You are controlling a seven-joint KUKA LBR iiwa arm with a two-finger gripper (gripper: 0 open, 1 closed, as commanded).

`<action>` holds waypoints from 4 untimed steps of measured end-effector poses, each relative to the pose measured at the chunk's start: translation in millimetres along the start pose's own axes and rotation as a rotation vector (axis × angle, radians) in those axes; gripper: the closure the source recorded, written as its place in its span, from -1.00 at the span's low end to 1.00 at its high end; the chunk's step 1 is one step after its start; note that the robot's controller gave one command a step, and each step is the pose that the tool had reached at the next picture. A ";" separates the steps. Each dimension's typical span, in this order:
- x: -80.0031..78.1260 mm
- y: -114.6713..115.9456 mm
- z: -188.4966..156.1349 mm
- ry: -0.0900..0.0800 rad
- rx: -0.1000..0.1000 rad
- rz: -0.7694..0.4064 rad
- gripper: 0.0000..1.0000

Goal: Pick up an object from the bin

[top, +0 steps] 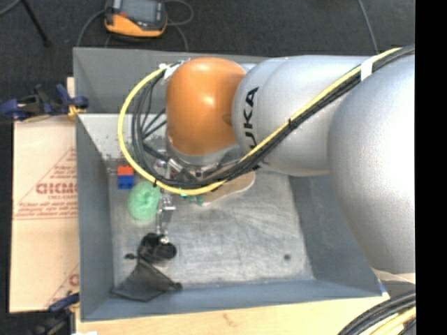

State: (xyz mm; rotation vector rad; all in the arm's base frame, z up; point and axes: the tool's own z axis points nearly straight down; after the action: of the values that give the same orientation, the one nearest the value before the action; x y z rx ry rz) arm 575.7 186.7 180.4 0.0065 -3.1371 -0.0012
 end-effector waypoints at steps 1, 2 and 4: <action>-0.5 -0.3 -2.2 -0.003 -0.001 0.001 -1.00; -5.3 -0.2 6.7 -0.013 -0.001 -0.044 -1.00; -16.8 6.2 71.1 -0.010 -0.001 -0.327 1.00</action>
Offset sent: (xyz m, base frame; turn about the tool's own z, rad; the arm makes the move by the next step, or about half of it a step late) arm 0.0145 0.0025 -0.0930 -0.3026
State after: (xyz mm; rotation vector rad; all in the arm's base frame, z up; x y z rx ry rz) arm 592.2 193.0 109.3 0.5185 -3.1047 -0.0040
